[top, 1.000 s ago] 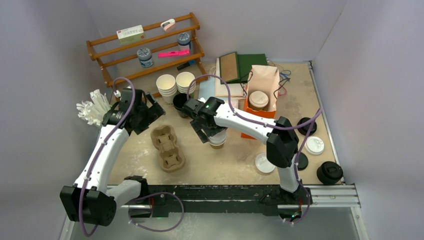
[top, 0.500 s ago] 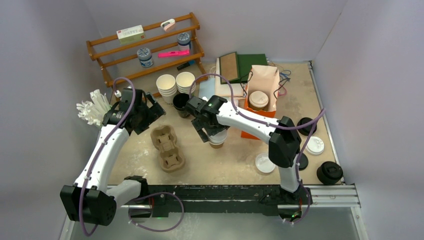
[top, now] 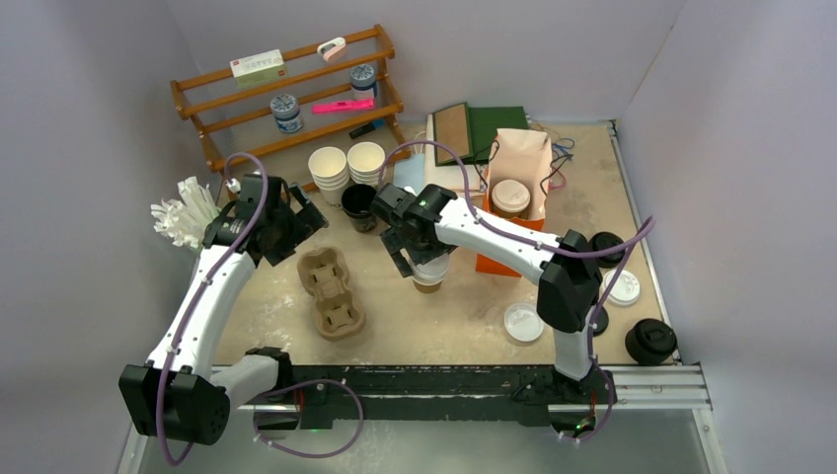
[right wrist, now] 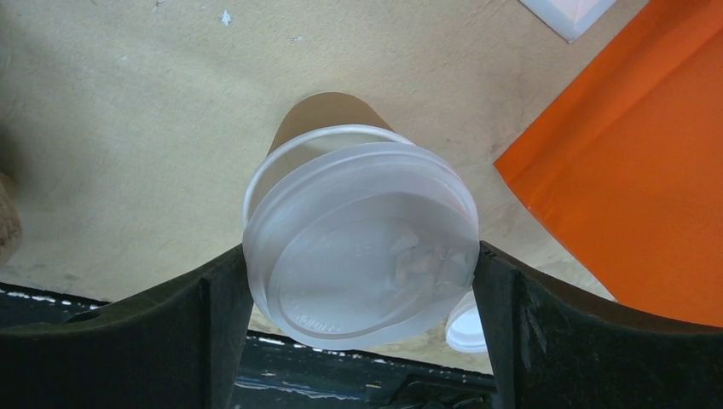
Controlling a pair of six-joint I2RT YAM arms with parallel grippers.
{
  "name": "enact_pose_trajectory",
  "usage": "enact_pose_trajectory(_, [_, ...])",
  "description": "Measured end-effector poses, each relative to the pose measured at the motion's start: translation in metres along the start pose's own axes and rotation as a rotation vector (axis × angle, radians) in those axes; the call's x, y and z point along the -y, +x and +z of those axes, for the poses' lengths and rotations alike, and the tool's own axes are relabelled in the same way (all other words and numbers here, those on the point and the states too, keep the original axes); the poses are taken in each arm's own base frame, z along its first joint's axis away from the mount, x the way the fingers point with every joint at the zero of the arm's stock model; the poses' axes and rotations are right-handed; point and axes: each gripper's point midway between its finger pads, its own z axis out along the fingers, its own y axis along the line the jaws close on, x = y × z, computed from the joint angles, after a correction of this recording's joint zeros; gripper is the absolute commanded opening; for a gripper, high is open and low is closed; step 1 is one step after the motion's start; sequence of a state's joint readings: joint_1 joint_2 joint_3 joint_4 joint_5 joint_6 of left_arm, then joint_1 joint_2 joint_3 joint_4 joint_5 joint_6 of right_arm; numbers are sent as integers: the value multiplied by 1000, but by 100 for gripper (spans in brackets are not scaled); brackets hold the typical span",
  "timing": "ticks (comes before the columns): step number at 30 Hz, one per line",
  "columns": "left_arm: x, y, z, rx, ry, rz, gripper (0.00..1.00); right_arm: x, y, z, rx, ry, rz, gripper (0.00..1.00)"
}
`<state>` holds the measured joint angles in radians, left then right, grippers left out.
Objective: Pack the takeout coffee
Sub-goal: Close the cup lid on the coffee cup.
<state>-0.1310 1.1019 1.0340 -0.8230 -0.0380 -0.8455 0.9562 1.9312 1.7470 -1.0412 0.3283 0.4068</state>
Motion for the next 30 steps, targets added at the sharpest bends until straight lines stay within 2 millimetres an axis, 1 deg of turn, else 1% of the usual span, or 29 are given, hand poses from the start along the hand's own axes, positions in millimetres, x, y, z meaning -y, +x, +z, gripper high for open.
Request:
enact_pose_trajectory(5, [0, 1, 1, -4, -1, 0, 100, -3, 1, -3, 10, -26, 6, 94])
enact_pose_trajectory(13, [0, 1, 2, -8, -1, 0, 100, -4, 8, 3, -10, -31, 0, 96])
enact_pose_trajectory(17, [0, 1, 2, -9, -3, 1, 100, -5, 6, 4, -5, -33, 2, 96])
enact_pose_trajectory(24, [0, 2, 3, -14, -3, 1, 100, -6, 3, 4, 8, -39, 5, 99])
enact_pose_trajectory(30, [1, 2, 3, -13, -1, 1, 100, -6, 3, 4, 10, -40, 3, 99])
